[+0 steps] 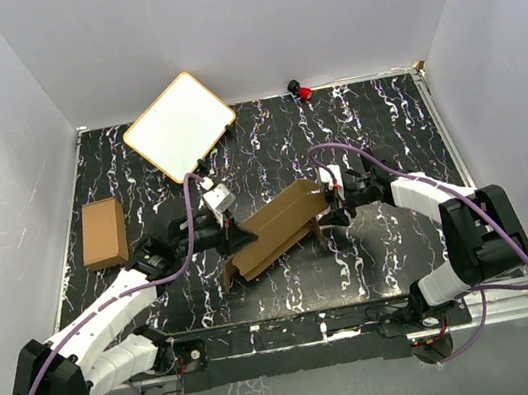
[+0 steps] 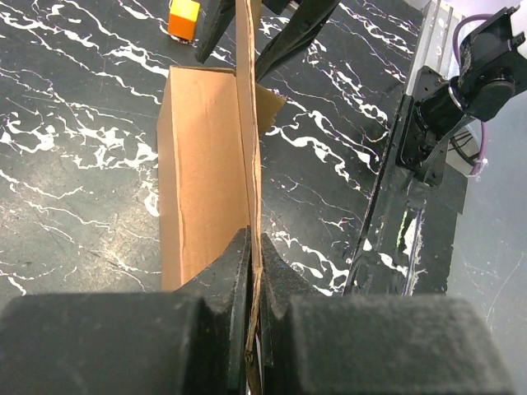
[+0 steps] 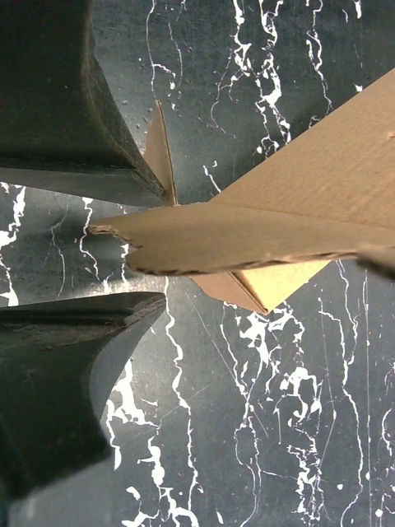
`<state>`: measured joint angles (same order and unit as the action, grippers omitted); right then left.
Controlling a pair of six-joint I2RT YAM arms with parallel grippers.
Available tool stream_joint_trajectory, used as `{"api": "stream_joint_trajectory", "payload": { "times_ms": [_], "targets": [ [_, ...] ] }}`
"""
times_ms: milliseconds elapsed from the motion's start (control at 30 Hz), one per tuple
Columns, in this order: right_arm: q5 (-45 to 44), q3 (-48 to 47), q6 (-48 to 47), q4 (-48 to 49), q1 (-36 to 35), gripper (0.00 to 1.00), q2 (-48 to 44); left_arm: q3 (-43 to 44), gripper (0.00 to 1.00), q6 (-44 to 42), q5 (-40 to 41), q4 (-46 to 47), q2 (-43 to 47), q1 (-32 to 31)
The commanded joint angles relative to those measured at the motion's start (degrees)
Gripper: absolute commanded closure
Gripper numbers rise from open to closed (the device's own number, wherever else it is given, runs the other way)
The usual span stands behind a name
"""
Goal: Fold the paper box
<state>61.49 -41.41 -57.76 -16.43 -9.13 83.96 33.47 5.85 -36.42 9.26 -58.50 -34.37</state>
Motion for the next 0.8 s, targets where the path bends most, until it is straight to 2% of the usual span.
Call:
{"api": "stream_joint_trajectory", "payload": {
  "times_ms": [0, 533, 767],
  "targets": [
    [4.12, 0.52, 3.23, 6.61, -0.95, 0.49, -0.80, -1.03, 1.00, 0.54, -0.24, 1.96, 1.43, -0.30],
    [-2.52, 2.96, 14.11, 17.09, -3.77, 0.47, -1.92, -1.48, 1.00, 1.00, 0.50, 1.99, 1.41, -0.27],
    [-2.74, 3.35, 15.30, 19.18, -4.46, 0.48, -1.72, -1.94, 1.00, 1.70, 0.53, 3.01, 1.04, -0.31]
  ]
}}
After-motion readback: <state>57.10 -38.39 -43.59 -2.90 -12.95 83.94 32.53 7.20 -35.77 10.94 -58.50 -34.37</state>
